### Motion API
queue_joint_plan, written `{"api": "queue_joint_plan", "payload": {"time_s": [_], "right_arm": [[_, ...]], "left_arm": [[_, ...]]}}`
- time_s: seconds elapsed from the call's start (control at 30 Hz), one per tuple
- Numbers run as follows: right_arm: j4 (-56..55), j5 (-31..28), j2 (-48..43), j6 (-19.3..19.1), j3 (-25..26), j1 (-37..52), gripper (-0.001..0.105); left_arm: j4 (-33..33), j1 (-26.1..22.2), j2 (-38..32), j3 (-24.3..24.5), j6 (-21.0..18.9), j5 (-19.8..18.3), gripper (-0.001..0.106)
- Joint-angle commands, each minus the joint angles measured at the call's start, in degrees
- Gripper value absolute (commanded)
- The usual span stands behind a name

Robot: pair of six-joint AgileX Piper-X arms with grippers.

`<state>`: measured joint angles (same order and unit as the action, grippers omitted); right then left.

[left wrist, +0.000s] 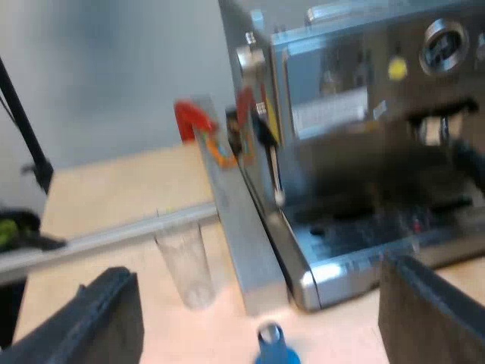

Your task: Pour the beans into the coffee machine

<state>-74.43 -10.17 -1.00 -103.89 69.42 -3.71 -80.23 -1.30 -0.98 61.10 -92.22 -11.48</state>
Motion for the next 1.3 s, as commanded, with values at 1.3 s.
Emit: {"api": "queue_joint_plan", "payload": {"time_s": [1.3], "right_arm": [[4.47, 10.17, -2.23, -0.88, -32.60, 0.05, 0.082]], "left_arm": [[8.10, -0.05, -7.75, -29.59, -0.46, -2.53, 0.066]]}}
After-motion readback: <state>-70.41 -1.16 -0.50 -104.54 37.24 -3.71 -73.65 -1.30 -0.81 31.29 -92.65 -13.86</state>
